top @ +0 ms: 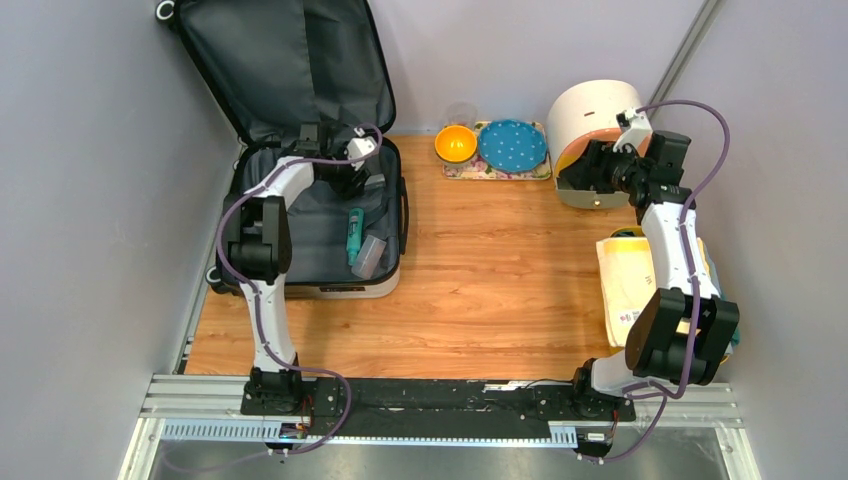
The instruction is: Open, take out, and arrange the luggage
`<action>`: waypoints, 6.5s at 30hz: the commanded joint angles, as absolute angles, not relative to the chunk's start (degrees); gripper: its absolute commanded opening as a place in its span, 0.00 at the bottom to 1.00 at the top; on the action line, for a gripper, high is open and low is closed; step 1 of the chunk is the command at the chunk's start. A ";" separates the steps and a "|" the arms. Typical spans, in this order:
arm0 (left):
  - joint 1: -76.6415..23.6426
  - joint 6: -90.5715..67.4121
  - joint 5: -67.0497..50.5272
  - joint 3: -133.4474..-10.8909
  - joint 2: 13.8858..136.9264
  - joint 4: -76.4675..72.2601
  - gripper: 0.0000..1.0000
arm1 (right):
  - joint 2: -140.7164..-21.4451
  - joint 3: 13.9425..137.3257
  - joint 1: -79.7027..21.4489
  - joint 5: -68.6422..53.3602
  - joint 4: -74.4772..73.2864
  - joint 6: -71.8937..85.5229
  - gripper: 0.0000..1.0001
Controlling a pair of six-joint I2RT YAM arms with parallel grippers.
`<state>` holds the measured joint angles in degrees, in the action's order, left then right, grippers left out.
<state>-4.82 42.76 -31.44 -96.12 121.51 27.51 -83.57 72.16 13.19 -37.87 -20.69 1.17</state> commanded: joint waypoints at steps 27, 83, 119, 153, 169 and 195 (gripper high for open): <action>-6.68 21.23 -45.07 -90.00 102.66 26.53 0.00 | -75.95 74.89 -2.71 -42.29 -21.01 -25.02 0.76; -18.47 -18.45 -60.83 -81.12 96.77 30.59 0.76 | -79.28 68.38 -23.75 -34.81 -30.14 -90.70 0.00; -13.80 -14.68 -58.53 -84.37 99.14 32.52 0.81 | -100.64 74.36 8.70 -17.22 -13.97 -89.21 0.59; -9.76 -17.49 -59.41 -80.25 97.65 24.08 0.81 | -104.06 82.80 7.82 -16.62 -38.43 -93.96 0.07; -9.32 -18.46 -59.06 -80.86 98.44 22.32 0.81 | -105.92 75.94 3.96 -4.04 -3.69 -84.31 0.24; -8.61 -20.21 -60.64 -76.38 95.45 16.44 0.81 | -100.72 86.66 18.02 -20.82 -21.63 6.06 0.50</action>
<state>-9.28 -19.70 -59.33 -75.44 98.04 18.02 -99.24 86.21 17.80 -16.67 -24.12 -4.45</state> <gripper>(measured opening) 0.815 0.511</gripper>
